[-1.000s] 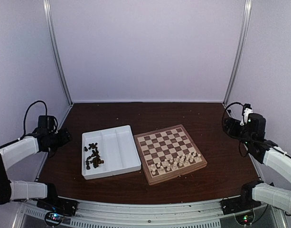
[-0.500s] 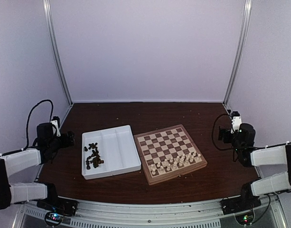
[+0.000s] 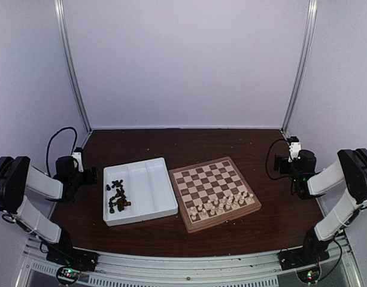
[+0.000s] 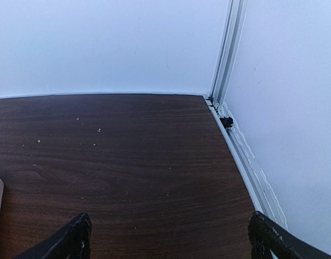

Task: Set up the chess pieces on the board
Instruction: Reset both arms

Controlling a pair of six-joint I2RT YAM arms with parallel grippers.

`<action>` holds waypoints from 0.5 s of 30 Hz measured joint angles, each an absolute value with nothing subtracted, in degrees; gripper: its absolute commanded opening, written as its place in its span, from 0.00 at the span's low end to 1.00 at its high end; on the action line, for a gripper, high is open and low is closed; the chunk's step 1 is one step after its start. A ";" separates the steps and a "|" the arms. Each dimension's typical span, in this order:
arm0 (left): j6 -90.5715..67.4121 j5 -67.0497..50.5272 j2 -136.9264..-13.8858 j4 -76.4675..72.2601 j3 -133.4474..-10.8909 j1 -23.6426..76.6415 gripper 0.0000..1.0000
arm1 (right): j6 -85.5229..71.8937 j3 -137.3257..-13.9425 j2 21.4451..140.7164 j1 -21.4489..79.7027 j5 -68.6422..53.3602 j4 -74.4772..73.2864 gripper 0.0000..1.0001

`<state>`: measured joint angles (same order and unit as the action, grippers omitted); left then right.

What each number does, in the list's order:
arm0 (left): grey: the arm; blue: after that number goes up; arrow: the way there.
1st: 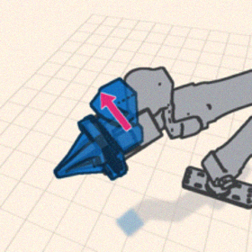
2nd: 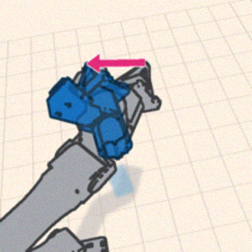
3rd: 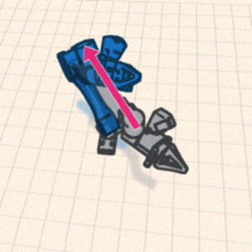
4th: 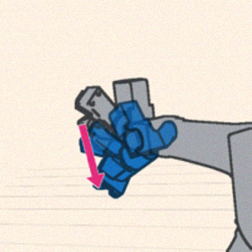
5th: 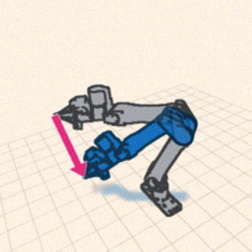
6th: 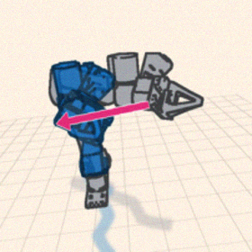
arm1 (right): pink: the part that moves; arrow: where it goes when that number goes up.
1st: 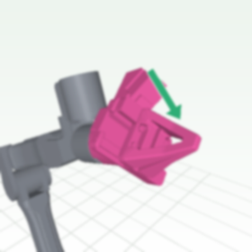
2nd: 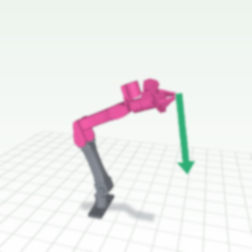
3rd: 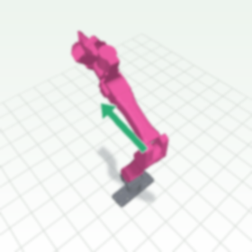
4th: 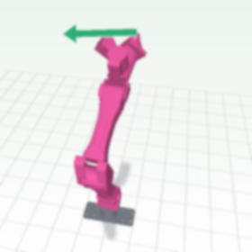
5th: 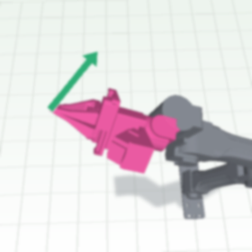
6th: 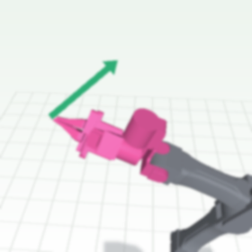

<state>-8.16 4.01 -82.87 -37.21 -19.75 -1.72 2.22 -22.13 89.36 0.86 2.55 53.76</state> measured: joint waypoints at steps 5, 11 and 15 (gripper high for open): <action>-6.72 0.60 -86.35 -41.91 -19.64 -2.15 0.98 | 2.35 -22.22 89.36 0.86 1.41 53.39 1.00; -4.95 -2.20 -89.03 -46.41 -19.59 -1.98 0.98 | 2.42 -22.22 89.38 0.86 1.21 53.36 1.00; -4.49 -2.37 -89.27 -48.27 -18.96 -1.78 0.98 | 2.68 -22.22 89.36 0.86 0.86 53.32 1.00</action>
<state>-4.49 -2.37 -89.27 -48.27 -18.96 -1.78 2.68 -22.22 89.36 0.86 0.86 53.32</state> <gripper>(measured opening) 0.976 0.997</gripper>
